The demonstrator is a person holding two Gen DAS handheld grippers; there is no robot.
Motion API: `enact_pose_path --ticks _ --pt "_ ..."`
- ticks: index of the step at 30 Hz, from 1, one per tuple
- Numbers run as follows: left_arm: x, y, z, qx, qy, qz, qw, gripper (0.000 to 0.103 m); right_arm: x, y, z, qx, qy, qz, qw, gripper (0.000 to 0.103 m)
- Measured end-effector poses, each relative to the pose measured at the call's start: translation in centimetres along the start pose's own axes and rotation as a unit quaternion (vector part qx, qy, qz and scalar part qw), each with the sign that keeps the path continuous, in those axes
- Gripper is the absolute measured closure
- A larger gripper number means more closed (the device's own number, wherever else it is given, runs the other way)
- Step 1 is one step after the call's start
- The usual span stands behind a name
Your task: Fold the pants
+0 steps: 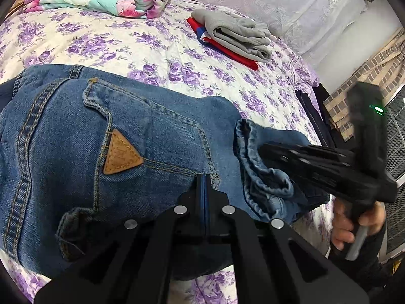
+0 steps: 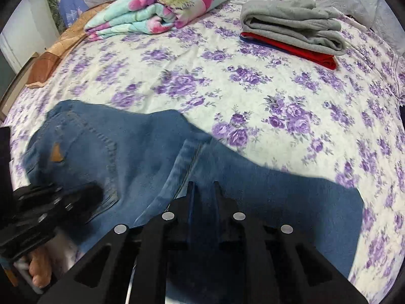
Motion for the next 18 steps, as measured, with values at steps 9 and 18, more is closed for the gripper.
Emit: enact_pose_path --ticks 9,18 --pt "-0.2 0.2 0.2 -0.001 0.006 0.002 1.0000 0.102 0.3 -0.5 -6.8 0.021 -0.012 -0.008 1.000 0.087" --pt "0.9 -9.9 -0.4 0.119 -0.022 -0.006 0.9926 0.011 1.5 -5.1 -6.9 0.080 0.015 0.045 0.996 0.047"
Point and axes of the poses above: each gripper's, at about its wrist camera, not at the fingertips, and y roughly the way its jaws point, x to its right, z to its top, the point moved 5 cm from there along y, roughly the way its jaws point, and after that the axes turned 12 degrees about y, right-handed, at the moved point
